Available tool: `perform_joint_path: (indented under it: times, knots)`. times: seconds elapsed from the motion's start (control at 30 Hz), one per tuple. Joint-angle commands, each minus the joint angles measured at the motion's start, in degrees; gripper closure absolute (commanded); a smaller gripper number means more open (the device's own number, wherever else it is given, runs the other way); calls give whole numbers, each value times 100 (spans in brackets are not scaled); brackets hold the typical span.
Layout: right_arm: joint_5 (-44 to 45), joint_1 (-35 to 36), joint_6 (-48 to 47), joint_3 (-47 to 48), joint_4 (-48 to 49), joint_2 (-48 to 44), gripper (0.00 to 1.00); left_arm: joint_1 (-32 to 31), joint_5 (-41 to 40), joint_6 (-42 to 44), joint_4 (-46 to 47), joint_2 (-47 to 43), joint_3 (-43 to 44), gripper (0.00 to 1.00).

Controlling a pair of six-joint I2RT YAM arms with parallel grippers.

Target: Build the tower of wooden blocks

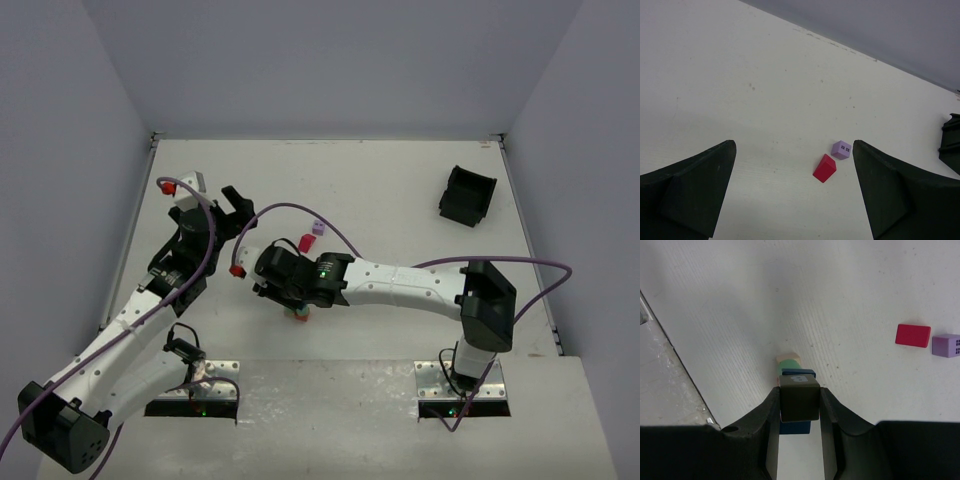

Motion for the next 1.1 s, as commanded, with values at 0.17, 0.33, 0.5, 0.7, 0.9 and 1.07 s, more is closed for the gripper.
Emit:
perform_joint_path:
  times: [0.17, 0.33, 0.5, 0.7, 0.9, 1.07]
  knots:
    - [115, -30, 149, 313, -77, 16, 69, 44, 72, 58, 303, 15, 5, 0]
    - [144, -27, 192, 320, -70, 8, 65, 37, 96, 59, 303, 16, 8, 0]
    - [150, -30, 218, 340, -41, 28, 65, 37, 115, 62, 297, 2, 3, 0]
    - [180, -30, 261, 329, -41, 28, 64, 37, 131, 68, 310, -7, 3, 0]
    - [226, -30, 292, 338, -32, 64, 64, 37, 157, 68, 312, 4, -4, 0]
    - [236, -38, 309, 338, -32, 81, 63, 37, 166, 69, 312, -13, -12, 0]
